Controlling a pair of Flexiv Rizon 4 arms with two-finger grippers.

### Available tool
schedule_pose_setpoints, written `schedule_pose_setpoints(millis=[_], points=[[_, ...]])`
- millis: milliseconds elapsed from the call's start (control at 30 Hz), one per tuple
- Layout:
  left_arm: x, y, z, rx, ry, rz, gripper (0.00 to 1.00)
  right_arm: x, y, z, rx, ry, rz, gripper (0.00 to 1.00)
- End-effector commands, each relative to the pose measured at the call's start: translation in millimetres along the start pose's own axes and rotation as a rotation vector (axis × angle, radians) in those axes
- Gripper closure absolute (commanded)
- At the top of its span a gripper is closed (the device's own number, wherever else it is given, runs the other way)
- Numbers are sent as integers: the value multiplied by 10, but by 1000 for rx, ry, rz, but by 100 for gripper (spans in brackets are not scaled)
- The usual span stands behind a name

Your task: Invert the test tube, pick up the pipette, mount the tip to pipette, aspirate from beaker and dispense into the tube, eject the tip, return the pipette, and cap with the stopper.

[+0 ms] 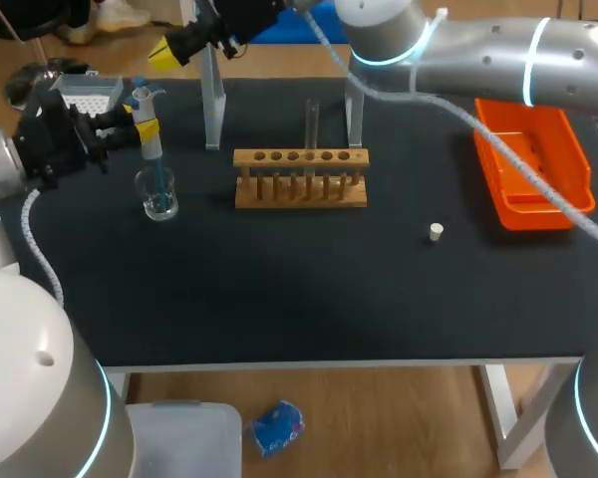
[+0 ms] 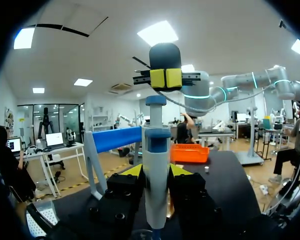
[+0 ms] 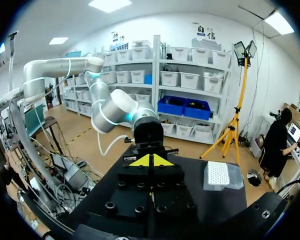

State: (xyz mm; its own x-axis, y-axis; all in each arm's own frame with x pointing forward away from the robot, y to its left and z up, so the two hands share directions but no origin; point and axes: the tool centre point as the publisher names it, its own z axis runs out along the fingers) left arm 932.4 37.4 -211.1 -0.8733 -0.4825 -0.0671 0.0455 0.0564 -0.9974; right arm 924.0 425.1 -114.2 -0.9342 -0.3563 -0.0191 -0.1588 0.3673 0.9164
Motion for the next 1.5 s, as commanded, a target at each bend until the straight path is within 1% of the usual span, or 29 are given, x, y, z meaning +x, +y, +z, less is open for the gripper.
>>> schedule_pose_setpoints(millis=[33, 333, 500, 800, 1233, 1500], points=[[7, 6, 7, 2, -3, 2, 100, -100, 40, 79, -11, 59, -10, 100], [7, 6, 7, 2, -3, 2, 100, -167, 40, 230, -95, 88, -42, 100], [7, 6, 7, 2, -3, 2, 100, -165, 56, 292, -118, 112, -56, 100], [7, 6, 7, 2, -3, 2, 100, -151, -4, 367, -161, 133, -50, 100], [7, 6, 7, 2, -3, 2, 100, -161, -75, 402, -200, 145, -45, 100], [7, 6, 7, 2, -3, 2, 100, -175, -120, 413, -207, 147, -40, 100]])
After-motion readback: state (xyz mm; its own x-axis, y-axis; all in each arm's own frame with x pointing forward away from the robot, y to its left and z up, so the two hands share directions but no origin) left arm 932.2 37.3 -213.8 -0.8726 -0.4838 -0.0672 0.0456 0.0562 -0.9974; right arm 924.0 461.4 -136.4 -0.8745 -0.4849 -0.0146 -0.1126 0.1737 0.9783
